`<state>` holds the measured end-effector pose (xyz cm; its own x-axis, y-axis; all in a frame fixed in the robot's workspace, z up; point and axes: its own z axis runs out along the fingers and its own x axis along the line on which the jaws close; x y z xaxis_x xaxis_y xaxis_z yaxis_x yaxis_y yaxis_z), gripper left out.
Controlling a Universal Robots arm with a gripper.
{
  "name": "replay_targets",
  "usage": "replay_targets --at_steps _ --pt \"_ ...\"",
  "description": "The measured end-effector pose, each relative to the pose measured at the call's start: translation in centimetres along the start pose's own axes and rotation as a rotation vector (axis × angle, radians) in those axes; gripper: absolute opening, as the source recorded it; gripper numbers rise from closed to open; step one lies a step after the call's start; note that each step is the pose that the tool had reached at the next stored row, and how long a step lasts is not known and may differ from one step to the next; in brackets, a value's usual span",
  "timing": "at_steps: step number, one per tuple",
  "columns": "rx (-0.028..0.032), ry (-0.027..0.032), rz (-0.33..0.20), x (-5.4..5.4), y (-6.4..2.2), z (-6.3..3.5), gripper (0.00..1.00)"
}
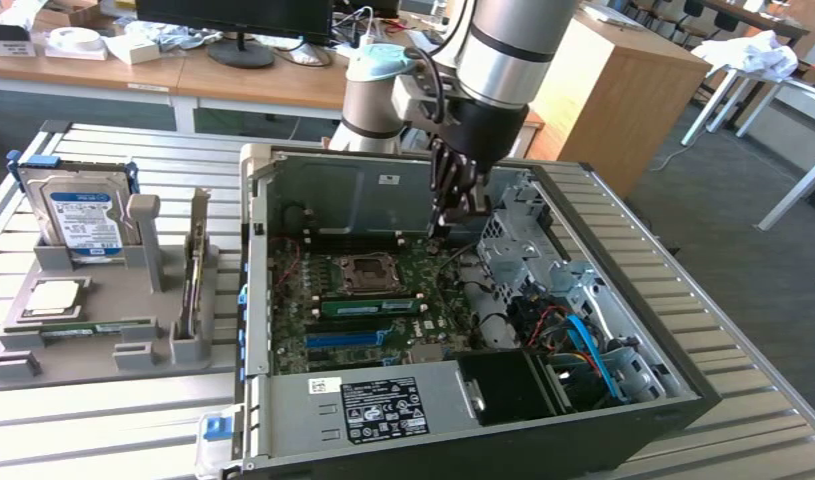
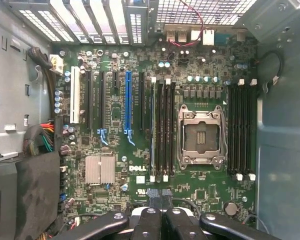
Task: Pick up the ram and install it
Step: 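Press down the ram until it locks into place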
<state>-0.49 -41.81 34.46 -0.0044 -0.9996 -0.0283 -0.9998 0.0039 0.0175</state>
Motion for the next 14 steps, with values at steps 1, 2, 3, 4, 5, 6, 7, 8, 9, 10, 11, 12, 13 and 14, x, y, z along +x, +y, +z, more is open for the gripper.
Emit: replay_targets --at_steps 1,2,3,4,5,6,7,8,9,10,11,12,13,14 --pt "0.0000 -0.0001 0.000 0.00 0.00 0.07 0.10" --pt "0.0000 0.0000 0.000 0.00 0.00 0.13 0.10" --pt "0.0001 0.0000 0.000 0.00 0.00 0.20 0.10" --pt "0.0000 0.0000 0.000 0.01 0.00 0.25 0.10" --pt "0.0000 0.0001 0.000 0.01 -0.01 0.31 0.10" --pt "0.0000 0.0000 0.000 0.01 -0.01 0.36 0.10" --pt "0.0000 0.0000 0.000 0.01 -0.01 0.41 0.10" --pt "0.0000 0.0001 0.000 0.01 -0.01 0.46 0.10" --pt "0.0000 0.0000 0.000 0.01 -0.01 0.50 0.10" --pt "0.0000 0.0000 0.000 0.01 -0.01 0.54 0.10" --pt "0.0000 0.0000 0.000 0.02 -0.01 0.58 0.10" --pt "0.0000 0.0000 0.000 0.02 -0.01 0.62 0.10" --pt "0.0001 0.0000 0.000 0.02 -0.01 0.65 0.10" --pt "0.0000 0.0001 0.000 0.02 -0.01 0.69 0.10"
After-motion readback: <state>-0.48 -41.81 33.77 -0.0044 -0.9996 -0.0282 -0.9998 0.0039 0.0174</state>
